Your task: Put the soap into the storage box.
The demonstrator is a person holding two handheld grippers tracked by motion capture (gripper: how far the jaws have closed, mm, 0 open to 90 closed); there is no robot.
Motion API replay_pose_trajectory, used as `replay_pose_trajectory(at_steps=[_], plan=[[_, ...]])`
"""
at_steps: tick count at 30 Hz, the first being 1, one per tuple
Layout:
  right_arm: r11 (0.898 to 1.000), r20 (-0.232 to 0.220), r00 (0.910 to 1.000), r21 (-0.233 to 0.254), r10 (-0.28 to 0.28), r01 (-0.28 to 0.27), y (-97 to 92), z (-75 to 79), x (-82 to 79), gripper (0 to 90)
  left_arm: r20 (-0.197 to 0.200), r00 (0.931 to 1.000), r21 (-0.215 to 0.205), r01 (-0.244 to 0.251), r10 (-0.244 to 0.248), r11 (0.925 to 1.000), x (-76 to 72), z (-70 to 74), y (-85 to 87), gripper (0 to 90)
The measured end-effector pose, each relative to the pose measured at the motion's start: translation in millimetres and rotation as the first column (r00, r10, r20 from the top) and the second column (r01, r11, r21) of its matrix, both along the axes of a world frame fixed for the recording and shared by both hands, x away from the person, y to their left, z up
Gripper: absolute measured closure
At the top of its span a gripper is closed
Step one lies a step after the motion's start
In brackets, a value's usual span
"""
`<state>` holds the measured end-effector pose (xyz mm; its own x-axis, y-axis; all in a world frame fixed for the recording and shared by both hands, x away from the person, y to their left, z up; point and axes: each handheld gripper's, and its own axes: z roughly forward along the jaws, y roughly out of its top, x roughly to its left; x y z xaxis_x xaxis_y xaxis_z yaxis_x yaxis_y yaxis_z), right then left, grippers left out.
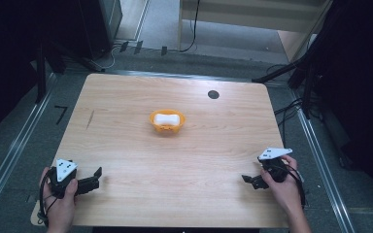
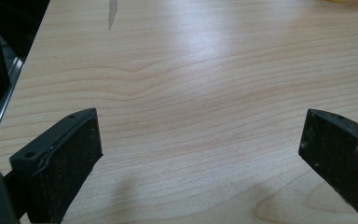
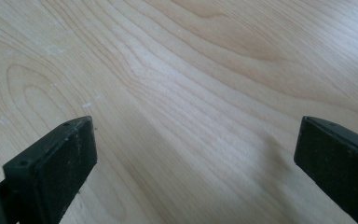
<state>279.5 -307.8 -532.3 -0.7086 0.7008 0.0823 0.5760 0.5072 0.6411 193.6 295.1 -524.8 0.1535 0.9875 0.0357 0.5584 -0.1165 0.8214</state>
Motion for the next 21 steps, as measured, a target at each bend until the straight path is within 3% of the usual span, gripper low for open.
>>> replay_pose_trajectory(at_steps=[8,9,13,16,21], plan=[[0.998,0.019,0.9984,0.030,-0.053,0.052,-15.6,-8.5,-19.1,0.0,0.000,1.0000,0.001,-0.002,0.002,1.0000,0.0,0.0,-0.2,0.0],[0.996,0.025,0.9974,0.059,-0.067,0.066,-20.4,-10.4,-25.3,0.0,-0.001,1.0000,0.001,-0.002,0.002,1.0000,0.0,0.0,-0.2,0.0],[0.993,0.035,0.9948,0.074,-0.095,0.093,-29.9,-13.2,-37.6,0.0,0.000,1.0000,0.001,-0.002,0.002,1.0000,0.0,0.0,-0.2,0.0],[0.990,0.052,0.9912,0.083,-0.122,0.118,-37.2,-15.0,-47.4,0.0,-0.001,1.0000,0.002,-0.002,0.002,1.0000,0.1,0.0,-0.3,0.0],[0.977,0.070,0.9836,0.146,-0.166,0.155,-47.9,-18.6,-60.3,0.0,0.000,1.0000,0.005,-0.001,0.001,1.0000,0.5,0.0,-0.6,0.0]])
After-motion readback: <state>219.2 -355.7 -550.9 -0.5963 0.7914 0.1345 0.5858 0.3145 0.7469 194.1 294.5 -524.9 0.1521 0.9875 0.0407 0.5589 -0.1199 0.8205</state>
